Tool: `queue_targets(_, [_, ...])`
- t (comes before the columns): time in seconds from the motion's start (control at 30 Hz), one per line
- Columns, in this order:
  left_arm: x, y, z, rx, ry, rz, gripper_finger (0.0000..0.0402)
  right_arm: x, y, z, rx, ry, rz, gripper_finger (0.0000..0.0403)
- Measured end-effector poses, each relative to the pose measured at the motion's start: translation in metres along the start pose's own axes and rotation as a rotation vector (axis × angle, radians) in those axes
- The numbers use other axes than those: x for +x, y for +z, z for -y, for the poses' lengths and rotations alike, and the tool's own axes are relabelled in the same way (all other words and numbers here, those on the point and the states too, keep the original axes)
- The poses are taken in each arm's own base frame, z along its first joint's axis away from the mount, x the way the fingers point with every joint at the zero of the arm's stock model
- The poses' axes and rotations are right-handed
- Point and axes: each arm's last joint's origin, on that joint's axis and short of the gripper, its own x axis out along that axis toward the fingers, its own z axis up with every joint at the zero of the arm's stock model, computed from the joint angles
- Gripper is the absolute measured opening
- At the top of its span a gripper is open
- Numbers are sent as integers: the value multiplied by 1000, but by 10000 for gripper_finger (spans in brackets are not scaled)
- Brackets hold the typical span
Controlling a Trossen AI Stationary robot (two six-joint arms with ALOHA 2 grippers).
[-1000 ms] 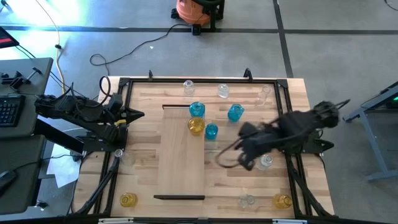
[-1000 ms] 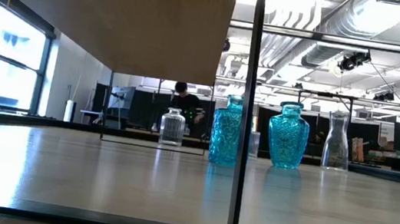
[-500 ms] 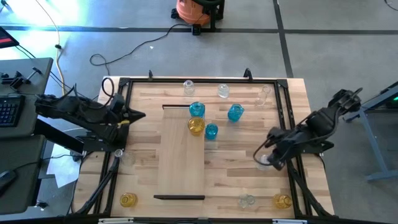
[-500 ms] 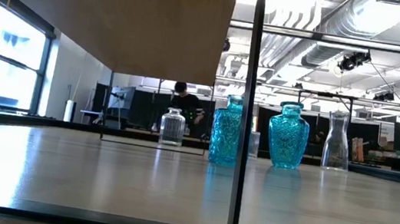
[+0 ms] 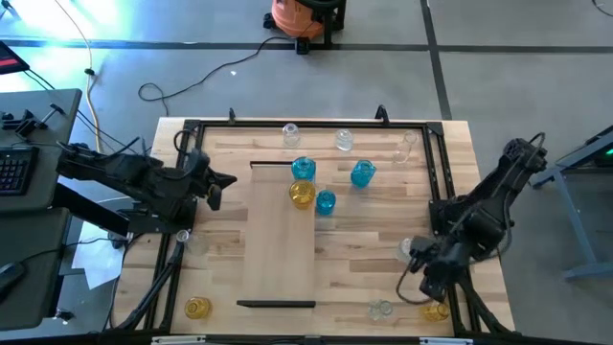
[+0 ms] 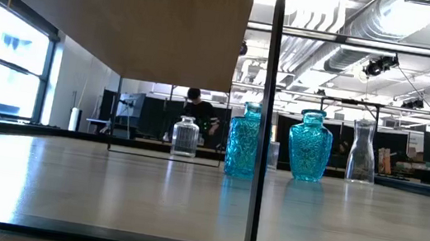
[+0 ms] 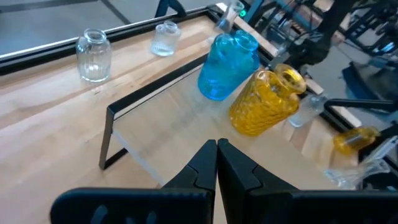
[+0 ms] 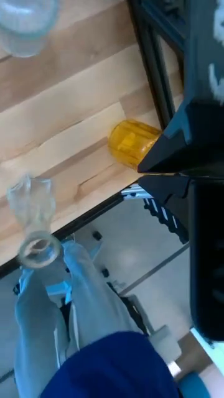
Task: Sort vases onto shelf
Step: Put the right yellow vase on the shelf to align with the other yellow vase
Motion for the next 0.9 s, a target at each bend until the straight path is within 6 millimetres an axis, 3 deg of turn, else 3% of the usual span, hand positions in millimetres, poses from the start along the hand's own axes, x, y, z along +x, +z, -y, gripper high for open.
queue_targets(0.3, [15,-6,9,46,54,-20,5,39,-37,-24,163,0,-43,0])
queue_targets(0.47, [15,-6,9,112,49,-25,5,56,-43,-36,198,38,-83,0])
queue_targets(0.63, [13,-5,8,148,42,-25,5,60,-43,-42,194,76,-85,5])
queue_targets(0.9, [12,-6,8,144,-2,-66,5,60,-49,-36,260,20,-93,90])
